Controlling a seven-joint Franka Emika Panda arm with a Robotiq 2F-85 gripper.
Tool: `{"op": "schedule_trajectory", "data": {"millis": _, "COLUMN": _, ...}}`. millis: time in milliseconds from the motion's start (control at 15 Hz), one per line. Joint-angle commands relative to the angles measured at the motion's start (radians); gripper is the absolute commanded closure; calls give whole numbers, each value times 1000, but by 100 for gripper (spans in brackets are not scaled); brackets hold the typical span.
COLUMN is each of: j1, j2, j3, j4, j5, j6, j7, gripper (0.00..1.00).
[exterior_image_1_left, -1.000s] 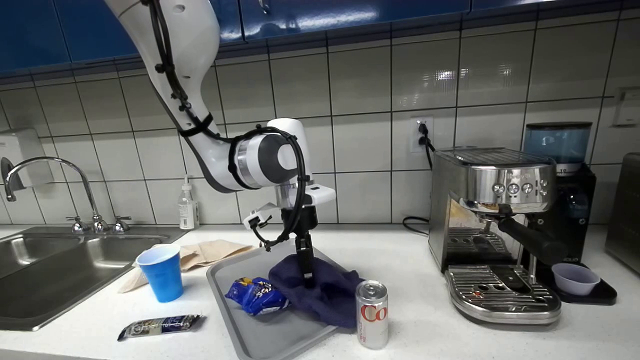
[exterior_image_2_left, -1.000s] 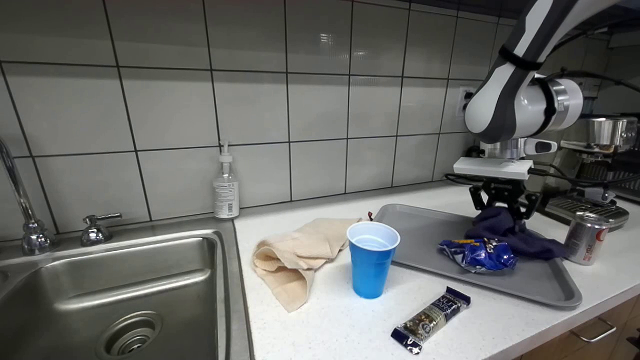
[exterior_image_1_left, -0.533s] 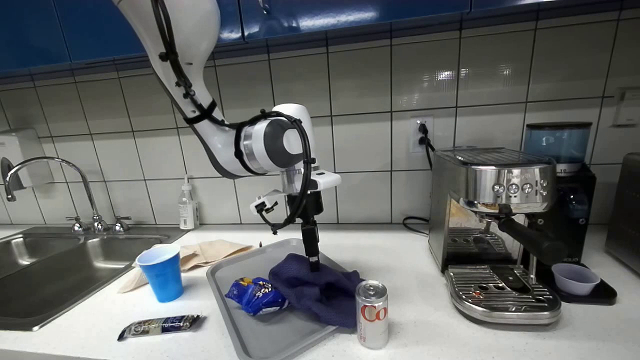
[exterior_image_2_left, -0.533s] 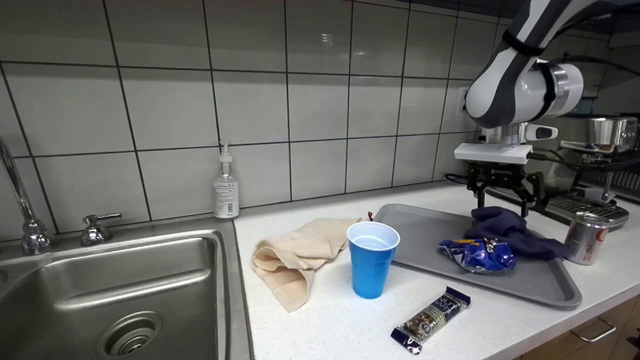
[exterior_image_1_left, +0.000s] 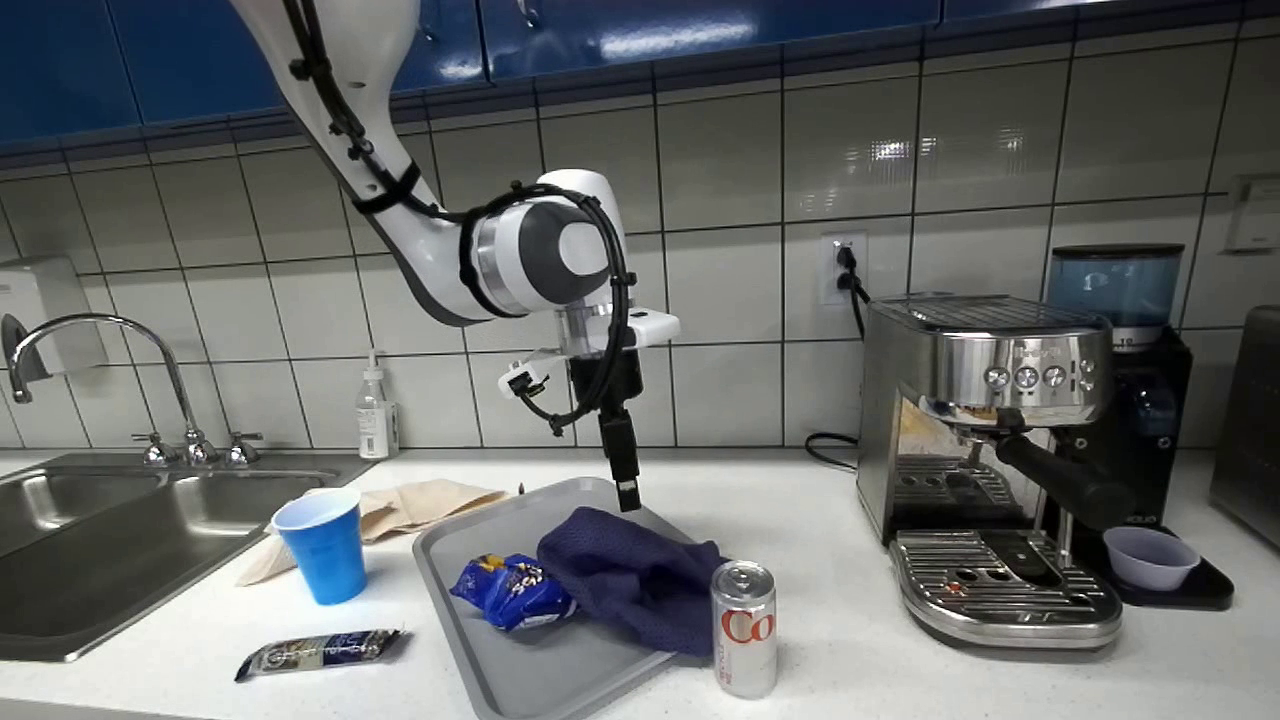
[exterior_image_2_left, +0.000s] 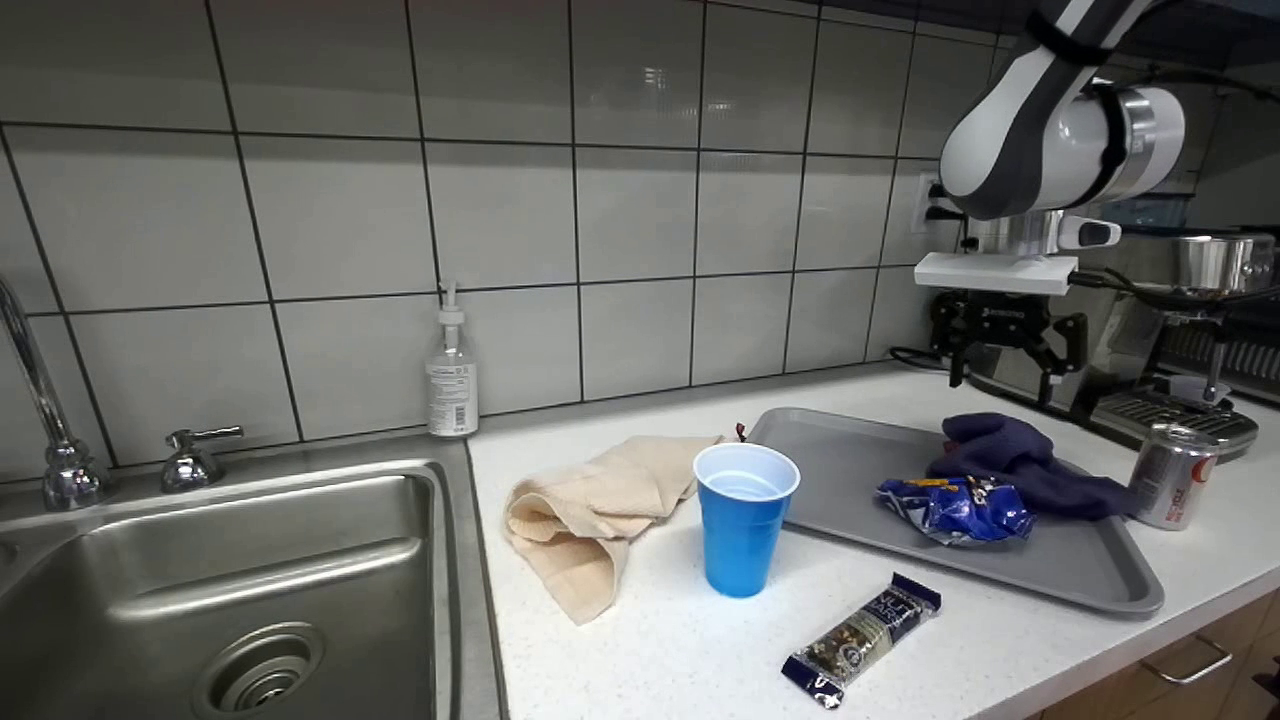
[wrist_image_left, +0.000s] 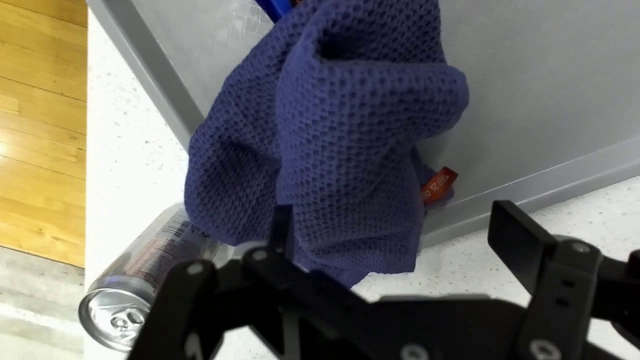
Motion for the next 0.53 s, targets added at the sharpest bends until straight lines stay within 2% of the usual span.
{"op": "schedule_trajectory", "data": {"millis": 0, "j1": -28, "j2": -96, "j3": 43, "j4": -76, "j5": 3, "j6": 14, "j7": -93, "gripper": 0}}
{"op": "schedule_trajectory", "data": {"millis": 467, "j1": -33, "j2": -219, "j3": 92, "j4": -184, "j5": 17, "j6": 33, "j7": -235, "gripper": 0}}
